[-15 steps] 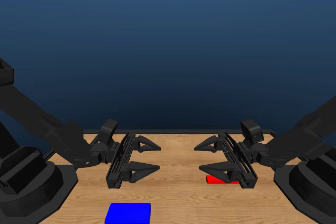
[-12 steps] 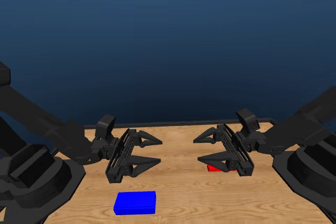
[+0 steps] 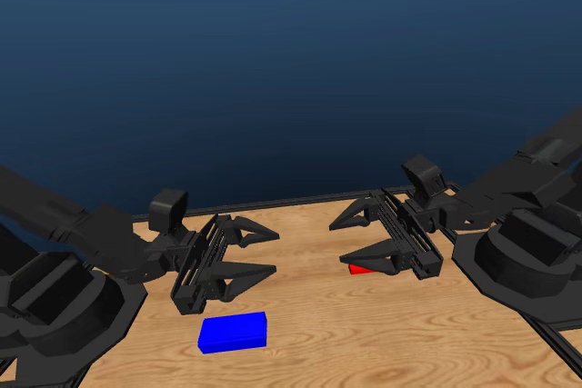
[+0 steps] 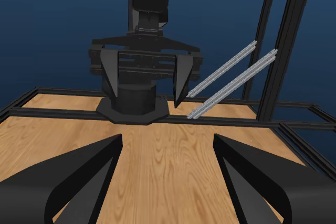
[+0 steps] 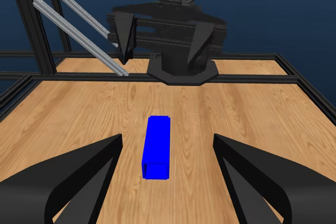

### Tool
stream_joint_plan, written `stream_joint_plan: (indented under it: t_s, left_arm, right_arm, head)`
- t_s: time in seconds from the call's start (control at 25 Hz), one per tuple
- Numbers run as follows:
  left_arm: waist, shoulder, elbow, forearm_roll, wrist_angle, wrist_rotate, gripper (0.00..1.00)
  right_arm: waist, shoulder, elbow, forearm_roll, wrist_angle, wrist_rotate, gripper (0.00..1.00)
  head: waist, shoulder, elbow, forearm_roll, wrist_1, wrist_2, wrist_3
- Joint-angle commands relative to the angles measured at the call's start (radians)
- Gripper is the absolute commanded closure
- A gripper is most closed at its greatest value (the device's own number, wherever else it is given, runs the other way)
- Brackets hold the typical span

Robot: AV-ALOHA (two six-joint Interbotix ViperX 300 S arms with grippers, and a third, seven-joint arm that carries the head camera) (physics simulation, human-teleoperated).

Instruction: Insert peg into socket

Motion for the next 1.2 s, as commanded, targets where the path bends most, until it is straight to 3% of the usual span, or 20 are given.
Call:
stream_joint_plan:
  t_s: [0.04,0.12,0.28,0.32,0.44,0.48,0.6,0.64,0.72,0.76,0.84,0.88,0.92,0.96,1.08,1.16,1.2]
  left_arm:
    - [-0.052,-0.077,0.037,-0.135,0.188,0.029,0.0]
    - [-0.079,-0.093,0.069,-0.193,0.304,0.044,0.0]
    - [-0.124,-0.112,0.137,-0.249,0.404,0.009,0.0]
    - [-0.119,-0.133,0.132,-0.256,0.427,-0.014,0.0]
    - [-0.151,-0.117,0.16,-0.278,0.471,-0.046,0.0]
    - [-0.15,-0.146,0.16,-0.274,0.495,-0.016,0.0]
    - [-0.165,-0.098,0.187,-0.281,0.484,-0.073,0.0]
    - [-0.139,-0.123,0.175,-0.284,0.52,-0.079,0.0]
    - [-0.152,-0.084,0.213,-0.293,0.476,-0.068,0.0]
    - [-0.15,-0.098,0.199,-0.286,0.493,-0.064,0.0]
    - [-0.117,-0.071,0.226,-0.297,0.485,-0.077,0.0]
    - [-0.135,-0.069,0.212,-0.299,0.455,-0.063,0.0]
    - [-0.137,-0.072,0.225,-0.298,0.494,-0.07,0.0]
    - [-0.13,-0.063,0.232,-0.307,0.451,-0.056,0.0]
    - [-0.116,-0.027,0.223,-0.302,0.432,-0.091,0.0]
    - [-0.108,-0.016,0.244,-0.294,0.404,-0.109,0.0]
    - [-0.114,0.02,0.245,-0.293,0.426,-0.124,0.0]
  right_arm:
    - [0.015,-0.031,-0.006,0.023,0.032,-0.004,0.0]
    - [0.014,-0.005,-0.005,0.025,0.048,0.007,0.0]
    - [0.002,0.036,-0.026,0.022,0.066,0.032,0.0]
    - [0.005,0.045,-0.032,0.016,0.067,0.04,0.0]
    - [-0.004,0.071,-0.039,-0.002,0.07,0.069,0.0]
    - [-0.005,0.074,-0.045,0.001,0.072,0.069,0.0]
    - [-0.009,0.088,-0.042,-0.008,0.073,0.089,0.0]
    - [-0.011,0.095,-0.044,-0.017,0.072,0.101,0.0]
    - [-0.01,0.09,-0.041,-0.006,0.081,0.095,0.0]
    - [-0.008,0.094,-0.042,-0.009,0.071,0.103,0.0]
    - [-0.017,0.091,-0.034,-0.004,0.066,0.111,0.0]
    - [-0.013,0.093,-0.028,-0.005,0.064,0.113,0.0]
    - [-0.01,0.09,-0.03,-0.007,0.062,0.114,0.0]
    - [-0.01,0.092,-0.028,-0.007,0.063,0.115,0.0]
    - [-0.009,0.085,-0.014,-0.003,0.059,0.123,0.0]
    - [-0.008,0.089,-0.001,-0.001,0.045,0.127,0.0]
    - [-0.009,0.086,0.0,0.001,0.04,0.129,0.0]
  head:
    - [0.004,0.006,-0.004,0.007,0.018,0.015,0.026]
    - [0.018,0.019,-0.002,0.013,0.029,0.023,0.039]
    - [0.044,0.046,-0.003,0.023,0.037,0.035,0.044]
    - [0.05,0.054,-0.003,0.025,0.04,0.036,0.041]
    - [0.068,0.073,-0.003,0.031,0.049,0.038,0.033]
    - [0.07,0.076,-0.003,0.031,0.05,0.039,0.031]
    - [0.082,0.092,-0.002,0.035,0.058,0.042,0.021]
    - [0.083,0.094,-0.002,0.035,0.059,0.042,0.02]
    - [0.085,0.101,-0.002,0.036,0.061,0.043,0.014]
    - [0.086,0.104,-0.003,0.036,0.061,0.044,0.011]
    - [0.085,0.11,-0.004,0.036,0.062,0.045,0.006]
    - [0.085,0.113,-0.005,0.036,0.062,0.045,0.005]
    - [0.085,0.113,-0.005,0.036,0.062,0.046,0.005]
    - [0.085,0.113,-0.005,0.036,0.062,0.046,0.004]
    - [0.078,0.124,-0.008,0.034,0.063,0.048,0.002]
    - [0.075,0.128,-0.009,0.034,0.063,0.049,0.001]
    - [0.074,0.13,-0.009,0.033,0.065,0.049,0.001]
